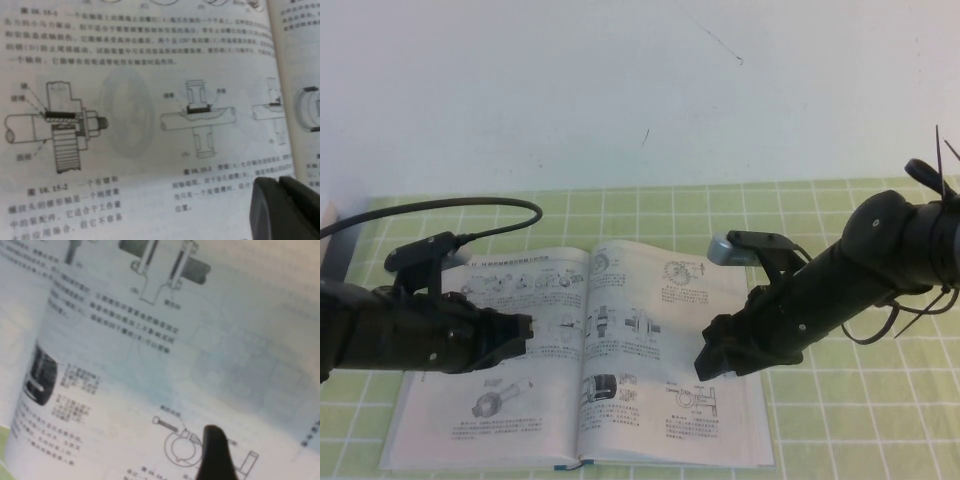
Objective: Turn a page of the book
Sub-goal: Open the closed book
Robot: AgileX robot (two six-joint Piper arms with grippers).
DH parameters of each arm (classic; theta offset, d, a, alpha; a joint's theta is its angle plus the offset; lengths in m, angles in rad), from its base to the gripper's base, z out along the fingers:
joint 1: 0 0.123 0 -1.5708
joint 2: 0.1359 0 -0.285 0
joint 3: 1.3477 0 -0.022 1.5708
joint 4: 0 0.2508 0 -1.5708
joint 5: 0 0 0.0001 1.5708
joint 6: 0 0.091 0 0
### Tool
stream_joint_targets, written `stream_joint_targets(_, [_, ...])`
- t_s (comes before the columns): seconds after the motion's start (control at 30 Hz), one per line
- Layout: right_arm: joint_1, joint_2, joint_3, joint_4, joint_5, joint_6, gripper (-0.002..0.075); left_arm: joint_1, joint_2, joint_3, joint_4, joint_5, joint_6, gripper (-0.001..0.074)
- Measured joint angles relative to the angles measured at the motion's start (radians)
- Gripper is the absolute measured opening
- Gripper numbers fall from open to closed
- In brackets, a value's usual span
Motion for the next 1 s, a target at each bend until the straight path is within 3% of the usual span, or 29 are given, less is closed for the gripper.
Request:
stream_joint_targets(0.27, [-0.004,0.031,-0.012,-0.003,0.01,0.045,0.044,0.0,0.042,0.0,0.001,-0.027,0.0,-0.0002])
stream_joint_targets(0.4, [-0.01,0.053,-0.019,0.101,0.015,0.012,0.044,0.0,0.059,0.0,0.001,-0.027,0.0,-0.0002])
stream_joint_targets(0.83, [-0.007,0.121,-0.009,0.812,0.044,-0.582,0.0442,0.0,0.063,0.0,0.0,-0.013,0.0,-0.0002])
stream_joint_targets(1.0, [-0.007,0.121,-0.009,0.876,0.102,-0.69,0.0466,0.0,0.063,0.0,-0.002,-0.002,0.0,-0.0002])
